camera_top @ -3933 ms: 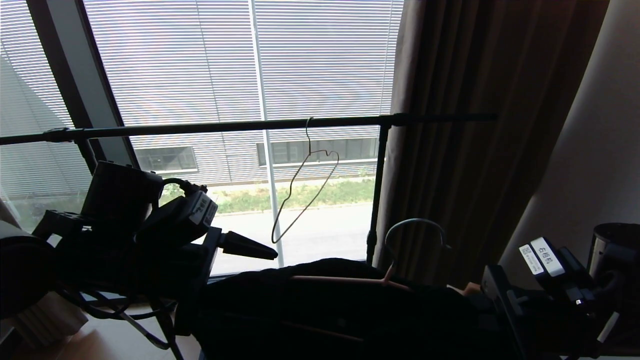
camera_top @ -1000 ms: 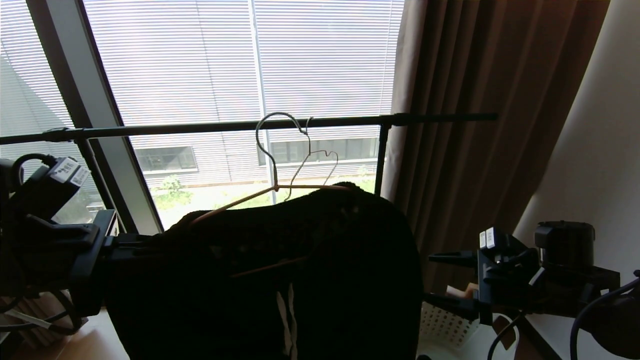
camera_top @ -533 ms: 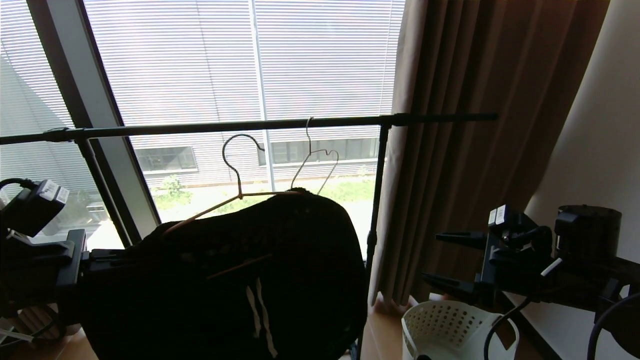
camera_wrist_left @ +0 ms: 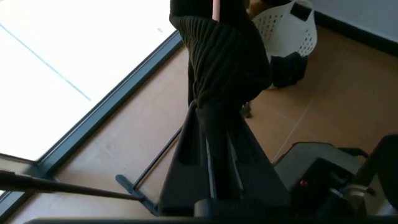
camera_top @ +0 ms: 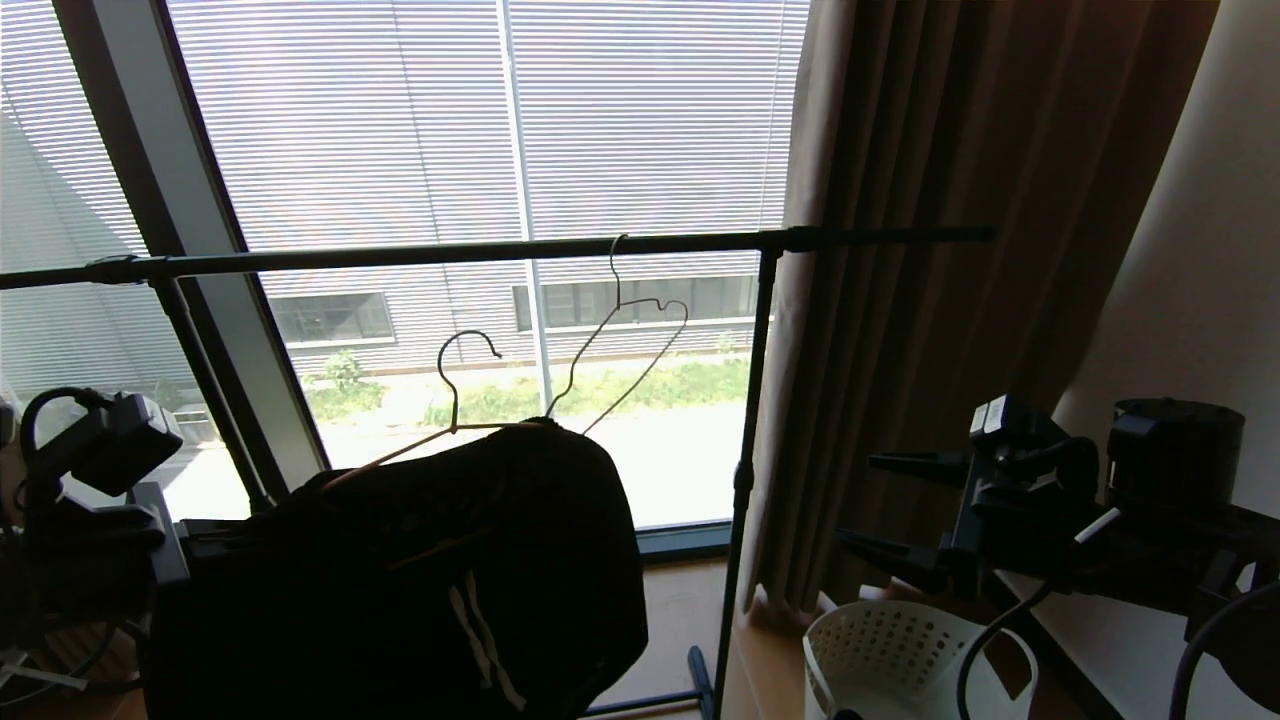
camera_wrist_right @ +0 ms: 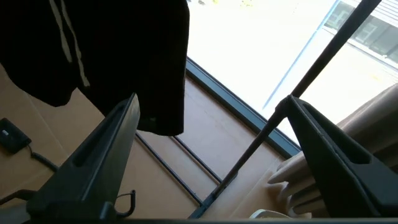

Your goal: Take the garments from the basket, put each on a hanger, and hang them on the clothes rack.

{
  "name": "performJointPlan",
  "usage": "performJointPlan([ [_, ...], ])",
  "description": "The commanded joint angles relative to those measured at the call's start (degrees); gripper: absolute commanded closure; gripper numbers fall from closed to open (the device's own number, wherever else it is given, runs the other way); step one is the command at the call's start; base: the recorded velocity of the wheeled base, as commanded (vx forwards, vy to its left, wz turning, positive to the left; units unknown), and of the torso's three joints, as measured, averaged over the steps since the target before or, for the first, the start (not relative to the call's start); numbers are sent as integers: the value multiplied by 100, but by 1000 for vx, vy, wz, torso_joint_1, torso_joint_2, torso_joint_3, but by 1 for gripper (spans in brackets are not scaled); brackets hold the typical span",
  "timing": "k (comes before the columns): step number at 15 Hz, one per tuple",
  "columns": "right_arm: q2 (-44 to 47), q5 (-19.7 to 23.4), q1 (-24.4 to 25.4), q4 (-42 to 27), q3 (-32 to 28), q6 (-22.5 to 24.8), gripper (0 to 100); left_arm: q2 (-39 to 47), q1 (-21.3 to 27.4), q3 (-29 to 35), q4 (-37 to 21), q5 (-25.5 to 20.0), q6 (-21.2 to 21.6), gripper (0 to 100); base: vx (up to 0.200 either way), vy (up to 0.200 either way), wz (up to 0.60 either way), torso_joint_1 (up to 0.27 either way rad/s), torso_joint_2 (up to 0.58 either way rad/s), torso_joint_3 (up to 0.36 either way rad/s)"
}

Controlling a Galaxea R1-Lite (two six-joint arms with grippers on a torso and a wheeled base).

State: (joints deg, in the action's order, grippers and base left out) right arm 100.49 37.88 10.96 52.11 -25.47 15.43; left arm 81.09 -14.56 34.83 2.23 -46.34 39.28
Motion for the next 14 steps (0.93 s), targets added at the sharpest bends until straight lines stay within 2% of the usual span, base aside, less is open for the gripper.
performJointPlan([
  [1,24,0,3,0,-20,4,0,205,5,-29,5,151,98,100,0,0,0,0,0,0],
  [3,50,0,3,0,-20,4,0,293,5,6,23,257,98,100,0,0,0,0,0,0],
  [5,59,-79,3,-8,-20,-5,0,416,-30,191,58,626,1,100,0,0,0,0,0,0],
  [6,59,-96,3,0,-20,-5,0,416,-47,200,58,652,1,100,0,0,0,0,0,0],
  [7,68,-105,3,-8,-20,4,0,407,-302,209,58,687,45,100,0,0,0,0,0,0],
  [10,155,-149,11,0,-29,4,0,416,-381,147,14,740,71,100,0,0,0,0,0,0],
  [13,155,-184,11,0,-29,4,0,513,-346,-90,14,740,722,100,0,0,0,0,0,0],
  [14,155,-184,20,0,-20,4,0,522,-320,-99,14,775,748,100,0,0,0,0,0,0],
])
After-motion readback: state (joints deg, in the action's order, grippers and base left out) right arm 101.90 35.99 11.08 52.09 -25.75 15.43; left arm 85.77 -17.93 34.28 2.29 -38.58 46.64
